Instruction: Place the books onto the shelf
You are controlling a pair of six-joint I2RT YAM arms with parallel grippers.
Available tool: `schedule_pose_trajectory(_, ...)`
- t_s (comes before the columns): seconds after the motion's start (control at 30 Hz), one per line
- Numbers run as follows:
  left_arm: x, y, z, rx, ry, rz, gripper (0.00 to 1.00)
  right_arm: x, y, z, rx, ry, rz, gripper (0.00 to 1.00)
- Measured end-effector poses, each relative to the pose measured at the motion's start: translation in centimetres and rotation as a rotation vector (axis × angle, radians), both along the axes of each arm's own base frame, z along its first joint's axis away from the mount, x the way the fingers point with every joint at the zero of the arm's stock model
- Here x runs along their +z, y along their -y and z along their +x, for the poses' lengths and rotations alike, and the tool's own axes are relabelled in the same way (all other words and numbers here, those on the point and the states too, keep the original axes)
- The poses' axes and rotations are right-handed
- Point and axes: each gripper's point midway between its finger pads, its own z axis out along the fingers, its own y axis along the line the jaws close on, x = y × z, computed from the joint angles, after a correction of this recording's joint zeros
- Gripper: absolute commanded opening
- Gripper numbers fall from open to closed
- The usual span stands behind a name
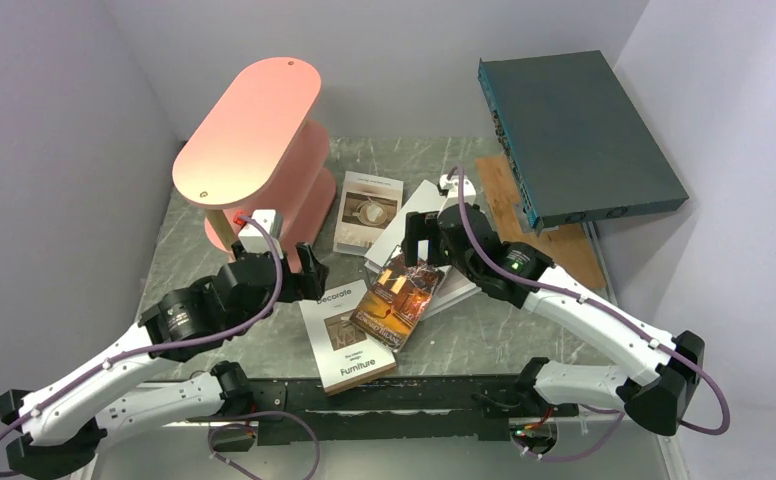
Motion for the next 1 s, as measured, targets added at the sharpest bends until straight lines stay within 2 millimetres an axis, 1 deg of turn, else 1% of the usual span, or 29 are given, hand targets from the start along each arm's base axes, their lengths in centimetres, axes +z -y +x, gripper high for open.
schedule_pose_trajectory(0.13, 0.2, 0.1, 0.2, 0.01, 0.009, -0.008, 0.98, 0.1, 0.3, -0.3, -0.002, 0.007, 0.013, 1.0)
schedule_pose_trajectory(0.2, 0.8, 0.4, 0.6, 0.024, 0.015, -0.022, 0.97, 0.2, 0.3, -0.3, -0.003, 0.008, 0.017, 1.0)
schedule_pose_trajectory(0.27, 1.9, 0.8, 1.2, 0.043, 0.02, -0.035, 0.95, 0.2, 0.3, -0.3, -0.005, 0.008, 0.019, 1.0)
schedule_pose_trajectory(0.37, 4.9, 2.0, 2.3, 0.063, 0.047, -0.086, 0.94, 0.1, 0.3, -0.3, -0.006, 0.006, 0.019, 1.0)
schedule_pose_trajectory(0.43, 6.1, 2.7, 2.7, 0.068, 0.063, -0.135, 0.94, 0.1, 0.3, -0.3, -0.006, 0.006, 0.02, 1.0)
schedule_pose_trajectory(0.53, 7.2, 2.5, 2.6, 0.078, 0.073, -0.201, 0.93, 0.3, 0.2, -0.3, -0.005, 0.01, 0.024, 1.0)
schedule_pose_trajectory(0.63, 8.7, 1.4, 2.2, 0.106, 0.097, -0.293, 0.93, 0.6, 0.4, -0.4, -0.006, 0.021, 0.036, 1.0)
schedule_pose_trajectory(0.7, 9.9, 0.2, 1.7, 0.129, 0.128, -0.37, 0.92, 0.8, 0.4, -0.4, -0.005, 0.032, 0.049, 1.0)
schedule_pose_trajectory(0.87, 12.2, -4.1, 0.4, 0.22, 0.238, -0.585, 0.92, 0.7, 0.4, -0.6, 0.002, 0.032, 0.056, 1.0)
schedule_pose_trajectory(1.0, 12.8, -6.7, 0.1, 0.307, 0.294, -0.691, 0.87, 0.5, -0.1, -0.6, 0.016, 0.024, 0.059, 1.0)
